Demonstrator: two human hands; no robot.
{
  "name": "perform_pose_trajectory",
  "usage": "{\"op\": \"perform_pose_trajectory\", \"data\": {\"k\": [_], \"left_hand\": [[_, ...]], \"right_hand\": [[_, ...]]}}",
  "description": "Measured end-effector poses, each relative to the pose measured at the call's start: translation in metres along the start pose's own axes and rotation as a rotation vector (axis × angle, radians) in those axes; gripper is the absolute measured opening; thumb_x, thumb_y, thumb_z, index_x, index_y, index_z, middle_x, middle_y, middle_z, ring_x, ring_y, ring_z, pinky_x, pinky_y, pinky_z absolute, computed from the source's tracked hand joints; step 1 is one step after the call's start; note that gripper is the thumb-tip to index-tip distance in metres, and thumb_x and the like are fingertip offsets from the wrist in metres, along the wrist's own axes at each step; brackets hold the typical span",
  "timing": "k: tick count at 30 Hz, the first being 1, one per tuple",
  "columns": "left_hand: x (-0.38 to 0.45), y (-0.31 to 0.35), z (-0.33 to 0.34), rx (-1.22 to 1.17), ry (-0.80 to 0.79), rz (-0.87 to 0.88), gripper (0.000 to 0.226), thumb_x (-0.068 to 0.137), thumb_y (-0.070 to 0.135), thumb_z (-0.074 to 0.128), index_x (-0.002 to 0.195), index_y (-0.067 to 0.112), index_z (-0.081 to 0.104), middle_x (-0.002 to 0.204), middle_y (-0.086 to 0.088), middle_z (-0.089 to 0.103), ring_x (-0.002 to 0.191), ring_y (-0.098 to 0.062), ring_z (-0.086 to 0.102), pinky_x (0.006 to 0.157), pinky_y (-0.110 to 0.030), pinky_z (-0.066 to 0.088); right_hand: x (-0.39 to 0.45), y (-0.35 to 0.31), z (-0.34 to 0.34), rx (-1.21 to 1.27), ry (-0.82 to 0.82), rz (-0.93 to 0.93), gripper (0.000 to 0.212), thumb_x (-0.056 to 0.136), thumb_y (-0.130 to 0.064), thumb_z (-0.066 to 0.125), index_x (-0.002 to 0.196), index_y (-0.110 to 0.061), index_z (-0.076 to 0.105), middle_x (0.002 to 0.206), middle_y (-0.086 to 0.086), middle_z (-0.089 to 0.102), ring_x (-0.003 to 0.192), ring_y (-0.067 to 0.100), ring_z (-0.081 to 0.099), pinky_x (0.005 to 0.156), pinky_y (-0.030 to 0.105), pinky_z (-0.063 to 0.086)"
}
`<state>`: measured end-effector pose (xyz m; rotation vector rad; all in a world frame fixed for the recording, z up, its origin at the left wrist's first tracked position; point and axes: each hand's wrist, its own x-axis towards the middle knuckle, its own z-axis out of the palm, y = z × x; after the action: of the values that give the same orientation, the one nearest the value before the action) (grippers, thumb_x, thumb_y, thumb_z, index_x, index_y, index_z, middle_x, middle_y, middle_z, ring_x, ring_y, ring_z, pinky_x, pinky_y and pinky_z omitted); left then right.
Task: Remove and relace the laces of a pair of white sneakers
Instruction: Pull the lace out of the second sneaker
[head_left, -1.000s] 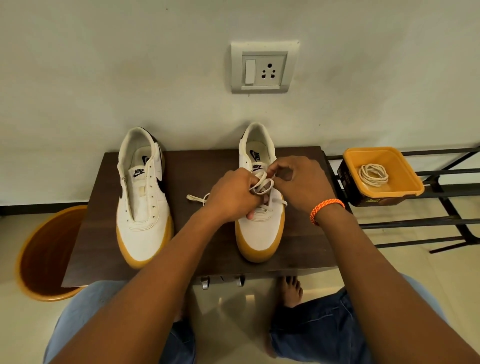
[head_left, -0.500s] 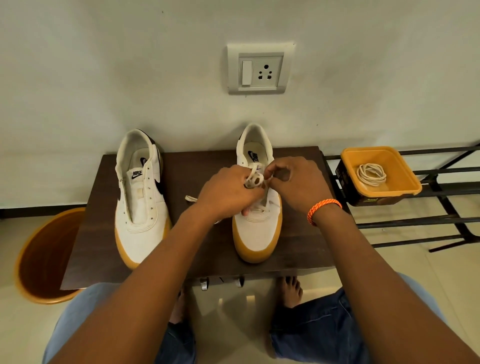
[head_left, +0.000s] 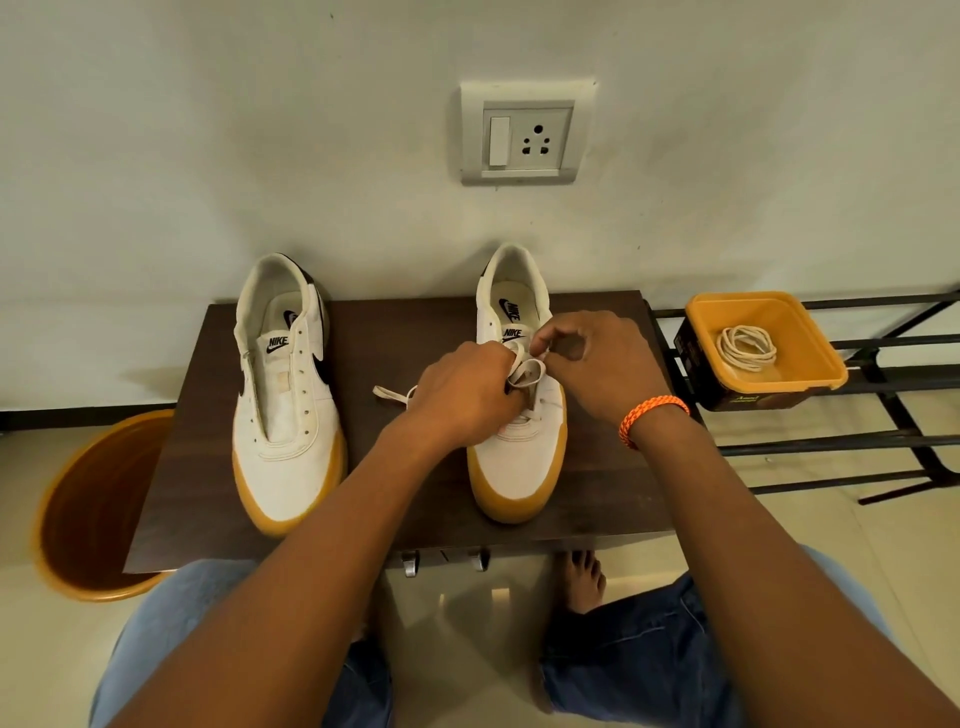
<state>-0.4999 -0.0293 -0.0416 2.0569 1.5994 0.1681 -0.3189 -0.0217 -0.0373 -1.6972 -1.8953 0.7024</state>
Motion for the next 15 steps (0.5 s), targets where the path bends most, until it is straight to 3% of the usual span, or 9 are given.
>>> {"op": "perform_pose_trajectory", "data": {"k": [4,8,12,15], "left_hand": [[-0.0006,-0.0007,0.0001,-0.023,-0.008,0.043,0.023,0.099,0.042,0.068,0.105,0.021,0.064,0.098,0.0,0.068,0.083,-0.019,0.067,0.077,-0.044,0.06],[0.0007,-0.0012,-0.0029,-0.12,-0.045,0.049,0.016,0.101,0.036,0.068,0.097,0.023,0.058,0.099,0.0,0.07,0.08,-0.013,0.066,0.07,-0.032,0.055],[-0.0007,-0.0026,-0.0071,-0.288,-0.148,-0.02,0.015,0.104,0.03,0.064,0.107,0.015,0.063,0.095,-0.002,0.069,0.059,-0.017,0.073,0.062,-0.029,0.063],[-0.0008,-0.0024,-0.008,-0.247,-0.157,-0.002,0.012,0.105,0.03,0.061,0.104,0.018,0.062,0.099,-0.002,0.069,0.061,-0.018,0.075,0.063,-0.027,0.062]], "right_hand": [[-0.0002,0.0006,-0.0008,0.002,0.005,-0.008,0.014,0.085,-0.018,0.075,0.085,-0.032,0.077,0.088,-0.011,0.075,0.086,0.008,0.07,0.083,0.039,0.062],[0.0002,0.0006,-0.002,0.008,0.008,-0.004,0.014,0.084,-0.017,0.075,0.083,-0.031,0.077,0.086,-0.011,0.075,0.084,0.007,0.07,0.082,0.039,0.062],[-0.0003,0.0,-0.0023,0.022,0.008,-0.01,0.015,0.083,-0.015,0.075,0.083,-0.03,0.077,0.087,-0.011,0.075,0.086,0.008,0.07,0.083,0.037,0.062],[-0.0011,-0.0009,-0.0024,0.023,0.006,-0.013,0.015,0.084,-0.013,0.075,0.084,-0.028,0.077,0.089,-0.01,0.075,0.087,0.008,0.07,0.086,0.035,0.061]]}}
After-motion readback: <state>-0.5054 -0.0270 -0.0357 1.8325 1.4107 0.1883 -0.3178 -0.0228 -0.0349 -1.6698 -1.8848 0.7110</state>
